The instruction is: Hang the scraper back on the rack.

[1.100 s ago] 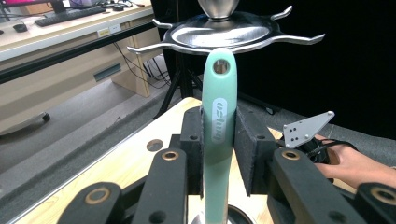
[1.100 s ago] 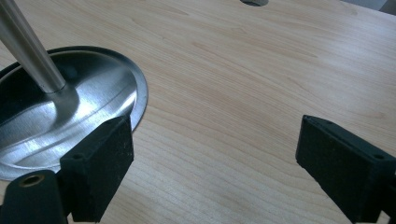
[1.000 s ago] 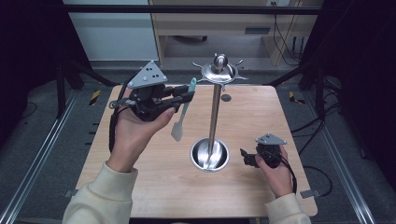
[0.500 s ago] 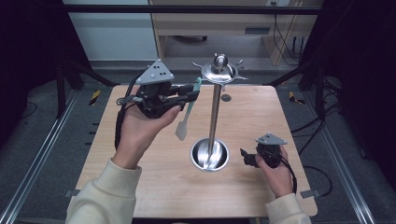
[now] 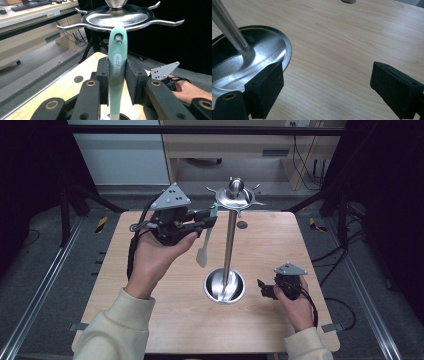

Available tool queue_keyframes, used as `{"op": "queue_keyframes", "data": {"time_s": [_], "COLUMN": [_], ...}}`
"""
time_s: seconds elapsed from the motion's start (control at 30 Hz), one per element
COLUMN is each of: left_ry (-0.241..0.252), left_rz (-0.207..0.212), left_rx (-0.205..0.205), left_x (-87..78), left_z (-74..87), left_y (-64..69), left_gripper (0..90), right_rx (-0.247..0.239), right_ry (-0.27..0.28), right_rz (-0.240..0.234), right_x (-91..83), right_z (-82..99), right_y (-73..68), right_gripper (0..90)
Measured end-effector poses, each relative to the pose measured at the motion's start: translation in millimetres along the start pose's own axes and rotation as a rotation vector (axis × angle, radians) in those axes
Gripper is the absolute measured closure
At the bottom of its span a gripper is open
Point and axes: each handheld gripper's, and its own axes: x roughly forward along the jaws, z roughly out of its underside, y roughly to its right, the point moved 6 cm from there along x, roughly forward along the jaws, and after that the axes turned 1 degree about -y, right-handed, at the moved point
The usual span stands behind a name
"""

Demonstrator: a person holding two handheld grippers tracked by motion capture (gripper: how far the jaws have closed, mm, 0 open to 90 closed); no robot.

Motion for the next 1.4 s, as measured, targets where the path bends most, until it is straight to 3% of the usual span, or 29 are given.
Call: {"op": "queue_keyframes", "data": {"time_s": [0.23,0.6,1.07,1.2,1.27,1.4], "left_ry": [0.004,0.035,0.070,0.079,0.075,0.079], "left_rz": [0.006,-0.025,-0.018,-0.042,-0.069,-0.093], "left_rx": [-0.003,-0.002,-0.009,0.003,0.013,0.017], "left_x": [1.0,3.3,3.4,1.2,-0.1,-6.2], "left_z": [0.2,2.5,5.1,6.2,8.2,13.7], "left_y": [0.6,2.7,2.1,2.6,2.4,2.0], "left_gripper": [73.4,73.3,72.9,66.9,55.8,44.3], "right_rx": [0.005,-0.001,-0.010,-0.003,-0.005,-0.002], "right_ry": [-0.005,-0.012,-0.017,-0.013,-0.013,-0.013], "right_rz": [0.002,0.004,0.003,0.007,0.008,0.010], "right_x": [0.0,1.0,2.0,1.5,1.5,1.4], "right_z": [0.2,0.8,1.5,1.6,1.5,1.5], "right_y": [-0.1,-1.2,-2.6,-1.8,-1.9,-1.7], "right_gripper": [11.8,12.1,11.4,11.3,11.0,10.7]}}
